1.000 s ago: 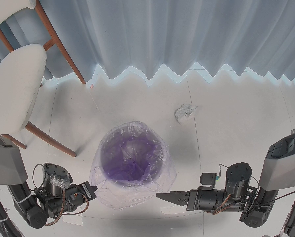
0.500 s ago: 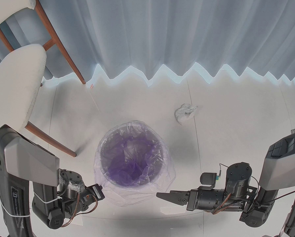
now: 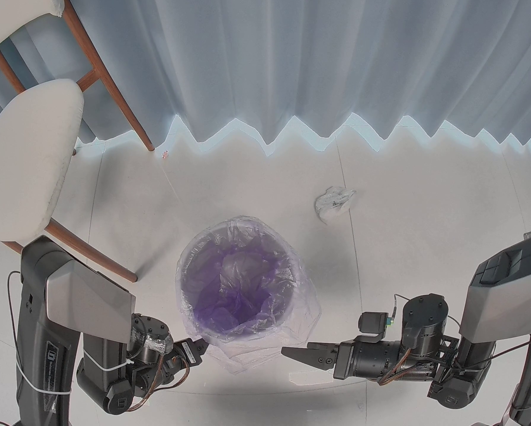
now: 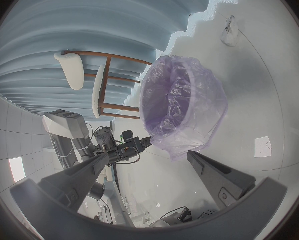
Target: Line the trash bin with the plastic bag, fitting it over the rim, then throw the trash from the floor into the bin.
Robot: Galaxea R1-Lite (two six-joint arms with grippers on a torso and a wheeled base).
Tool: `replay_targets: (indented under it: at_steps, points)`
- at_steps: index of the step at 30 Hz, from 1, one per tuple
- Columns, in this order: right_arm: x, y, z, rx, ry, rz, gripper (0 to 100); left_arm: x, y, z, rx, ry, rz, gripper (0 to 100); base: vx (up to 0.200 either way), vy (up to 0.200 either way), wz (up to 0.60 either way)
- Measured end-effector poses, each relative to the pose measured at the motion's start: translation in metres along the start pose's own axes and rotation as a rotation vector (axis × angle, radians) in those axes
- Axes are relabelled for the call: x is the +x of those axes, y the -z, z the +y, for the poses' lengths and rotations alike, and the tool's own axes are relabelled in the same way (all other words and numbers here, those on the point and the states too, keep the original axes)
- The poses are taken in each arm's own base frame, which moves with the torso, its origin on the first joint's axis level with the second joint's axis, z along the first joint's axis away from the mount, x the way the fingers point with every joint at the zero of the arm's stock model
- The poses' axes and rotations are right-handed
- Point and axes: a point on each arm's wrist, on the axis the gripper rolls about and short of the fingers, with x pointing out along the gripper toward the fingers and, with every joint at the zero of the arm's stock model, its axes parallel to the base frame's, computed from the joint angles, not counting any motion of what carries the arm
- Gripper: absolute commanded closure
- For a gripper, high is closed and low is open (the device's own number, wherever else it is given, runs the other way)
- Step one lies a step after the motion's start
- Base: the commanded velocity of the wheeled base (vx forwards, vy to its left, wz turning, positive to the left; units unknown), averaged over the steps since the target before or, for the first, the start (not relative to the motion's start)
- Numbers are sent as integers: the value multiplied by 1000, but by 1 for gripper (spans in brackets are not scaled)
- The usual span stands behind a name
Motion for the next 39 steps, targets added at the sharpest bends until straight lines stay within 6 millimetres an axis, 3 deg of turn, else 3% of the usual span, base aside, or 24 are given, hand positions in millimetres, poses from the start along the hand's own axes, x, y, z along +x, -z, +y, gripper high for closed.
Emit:
replay_targets:
  at_steps: [6, 17, 28, 34, 39]
  points:
    - [1, 1, -2, 2, 5, 4, 0, -15, -2, -6, 6, 3, -14, 0, 0, 0, 0]
    - [2, 3, -3, -4, 10, 10, 0, -91, -21, -34, 3, 118, -152, 0, 0, 0, 0]
    - [8, 10, -8, -68, 69, 3, 0, -175, -30, -79, 49, 445, -355, 0, 0, 0, 0]
    - [9, 14, -3, -63, 63, 8, 0, -211, -33, -88, 113, 614, -417, 0, 0, 0, 0]
    - [5, 11, 13, -15, 17, -9, 0, -238, -38, -88, 104, 773, -436, 0, 0, 0, 0]
